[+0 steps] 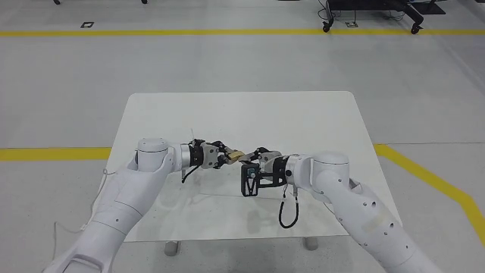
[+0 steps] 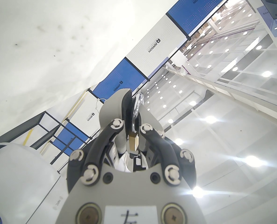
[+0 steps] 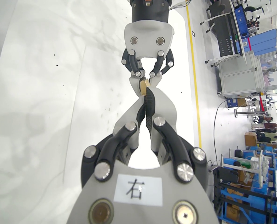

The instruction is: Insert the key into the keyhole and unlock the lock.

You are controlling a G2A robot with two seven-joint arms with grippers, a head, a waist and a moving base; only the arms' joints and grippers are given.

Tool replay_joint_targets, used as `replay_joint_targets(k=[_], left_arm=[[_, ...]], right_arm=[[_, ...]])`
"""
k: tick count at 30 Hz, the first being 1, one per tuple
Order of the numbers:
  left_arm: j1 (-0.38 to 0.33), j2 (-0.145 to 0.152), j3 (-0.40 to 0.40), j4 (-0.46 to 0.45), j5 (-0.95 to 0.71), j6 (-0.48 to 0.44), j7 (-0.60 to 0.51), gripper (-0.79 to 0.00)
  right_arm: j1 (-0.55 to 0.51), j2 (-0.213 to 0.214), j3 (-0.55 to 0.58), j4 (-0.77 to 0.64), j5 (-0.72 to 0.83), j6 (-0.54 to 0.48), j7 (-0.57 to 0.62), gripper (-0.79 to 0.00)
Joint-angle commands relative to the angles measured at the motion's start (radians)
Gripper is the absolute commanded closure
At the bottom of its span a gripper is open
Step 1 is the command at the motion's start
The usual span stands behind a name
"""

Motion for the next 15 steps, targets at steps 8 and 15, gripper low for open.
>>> replay_joint_targets(k=[8,15], left_arm=[[-0.002,0.0,0.003,0.006,-0.014,0.005,-0.008,0.0],[-0.004,0.0,0.004,0.012,-0.032,0.017,-0.005,0.0]], right_arm=[[0.004,0.002,-0.01,-0.004,-0.016,0.004,0.017,0.0],[0.009,0.0,-0.037,-0.014,-0.049,0.021,0.042,0.0]])
